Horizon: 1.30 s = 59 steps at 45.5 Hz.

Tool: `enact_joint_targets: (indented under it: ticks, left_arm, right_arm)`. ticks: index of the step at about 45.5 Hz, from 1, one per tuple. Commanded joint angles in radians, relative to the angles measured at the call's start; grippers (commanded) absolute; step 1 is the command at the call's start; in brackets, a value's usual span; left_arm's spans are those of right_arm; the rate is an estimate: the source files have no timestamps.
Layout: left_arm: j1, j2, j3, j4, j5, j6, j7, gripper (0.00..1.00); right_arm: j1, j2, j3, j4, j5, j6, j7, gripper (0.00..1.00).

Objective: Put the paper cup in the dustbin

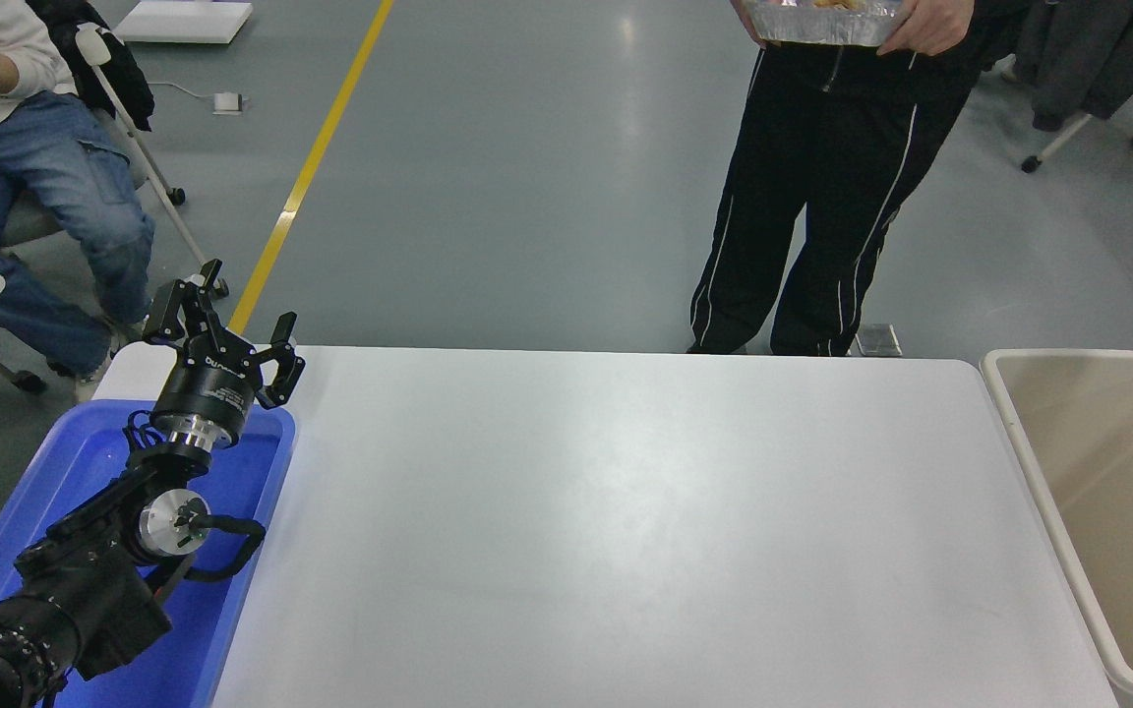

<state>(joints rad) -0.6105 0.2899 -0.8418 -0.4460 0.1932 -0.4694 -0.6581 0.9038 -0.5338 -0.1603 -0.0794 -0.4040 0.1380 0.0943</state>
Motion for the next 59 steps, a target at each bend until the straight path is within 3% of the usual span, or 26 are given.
enact_joint_targets:
  ticks: [1, 19, 35, 36, 43, 46, 59]
  left_arm:
    - [0.000, 0.000, 0.001, 0.000, 0.000, 0.000, 0.000, 1.00]
    - [0.000, 0.000, 0.000, 0.000, 0.000, 0.000, 0.000, 1.00]
    - [0.000, 0.000, 0.000, 0.000, 0.000, 0.000, 0.000, 1.00]
    - [0.000, 0.000, 0.000, 0.000, 0.000, 0.000, 0.000, 1.00]
    - [0.000, 0.000, 0.000, 0.001, 0.000, 0.000, 0.000, 1.00]
    - [0.000, 0.000, 0.000, 0.001, 0.000, 0.000, 0.000, 1.00]
    - [0.000, 0.000, 0.000, 0.001, 0.000, 0.000, 0.000, 1.00]
  right_arm:
    - [-0.062, 0.031, 0.004, -0.031, 0.017, -0.107, -0.114, 0.00]
    - [-0.215, 0.195, 0.073, -0.028, 0.019, -0.166, -0.113, 0.00]
    - [-0.224, 0.204, 0.061, -0.026, 0.045, -0.218, -0.107, 0.00]
    - [-0.224, 0.204, 0.058, -0.026, 0.045, -0.224, -0.107, 0.02]
    - [-0.213, 0.209, 0.056, -0.028, 0.047, -0.284, -0.105, 0.76]
    - [-0.212, 0.209, 0.056, -0.026, 0.047, -0.304, -0.105, 0.96]
    - [-0.132, 0.201, 0.077, -0.019, 0.047, -0.287, -0.107, 0.99]
